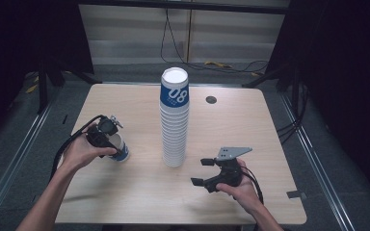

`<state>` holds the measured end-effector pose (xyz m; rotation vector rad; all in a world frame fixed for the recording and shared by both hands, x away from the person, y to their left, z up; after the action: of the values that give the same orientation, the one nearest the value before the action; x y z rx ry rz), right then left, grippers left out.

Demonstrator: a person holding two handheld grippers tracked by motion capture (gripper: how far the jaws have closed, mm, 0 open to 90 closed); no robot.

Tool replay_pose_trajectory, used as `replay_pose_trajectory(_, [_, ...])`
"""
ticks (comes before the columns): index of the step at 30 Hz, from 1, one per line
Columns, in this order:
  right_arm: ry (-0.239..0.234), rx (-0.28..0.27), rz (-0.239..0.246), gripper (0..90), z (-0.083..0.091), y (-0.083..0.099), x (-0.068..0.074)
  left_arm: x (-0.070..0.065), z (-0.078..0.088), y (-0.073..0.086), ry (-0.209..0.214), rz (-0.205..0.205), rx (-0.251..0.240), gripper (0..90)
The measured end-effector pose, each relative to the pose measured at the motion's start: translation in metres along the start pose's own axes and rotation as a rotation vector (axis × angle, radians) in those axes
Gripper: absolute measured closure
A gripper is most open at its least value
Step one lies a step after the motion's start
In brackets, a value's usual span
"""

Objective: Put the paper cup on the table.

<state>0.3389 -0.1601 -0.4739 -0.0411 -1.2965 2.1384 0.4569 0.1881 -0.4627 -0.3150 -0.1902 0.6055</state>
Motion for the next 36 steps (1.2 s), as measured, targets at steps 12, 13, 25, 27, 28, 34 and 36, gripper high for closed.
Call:
replay_pose_trajectory(12, [-0.007, -0.001, 0.004, 15.0, 0.001, 0.000, 0.002, 0.003, -0.007, 0.008, 0.017, 0.029, -0.003, 13.8])
replay_pose_trajectory(13, [-0.007, 0.001, 0.003, 15.0, 0.001, 0.000, 0.002, 0.002, -0.009, 0.010, 0.026, 0.036, -0.010, 13.5])
replay_pose_trajectory(25, [-0.003, 0.003, -0.001, 15.0, 0.000, 0.000, 0.001, 0.002, -0.018, 0.026, 0.039, 0.040, -0.045, 17.2])
replay_pose_trajectory(27, [-0.004, 0.003, -0.001, 15.0, 0.000, 0.000, 0.001, 0.000, -0.017, 0.029, 0.039, 0.050, -0.055, 17.2])
replay_pose_trajectory(28, [-0.004, 0.003, -0.001, 15.0, 0.000, 0.000, 0.001, 0.000, -0.017, 0.029, 0.039, 0.050, -0.055, 17.2])
replay_pose_trajectory(34, [-0.003, 0.006, 0.002, 15.0, -0.001, 0.001, 0.001, -0.001, -0.014, 0.040, 0.014, 0.051, -0.114, 17.1])
replay_pose_trajectory(36, [-0.002, 0.007, 0.001, 15.0, -0.001, 0.001, 0.001, -0.002, -0.014, 0.043, 0.019, 0.054, -0.123, 17.1])
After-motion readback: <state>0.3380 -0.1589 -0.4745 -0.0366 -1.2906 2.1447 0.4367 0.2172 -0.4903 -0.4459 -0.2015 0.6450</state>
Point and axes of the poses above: each handheld gripper's, and its own axes: z roughly backward along the jaws, y roughly out of its underside, x roughly to its left, the point moved 4 cm from there along -z, roughly forward along the jaws, and after that the axes turned 3 degrees about -z, right-handed, at the moved point
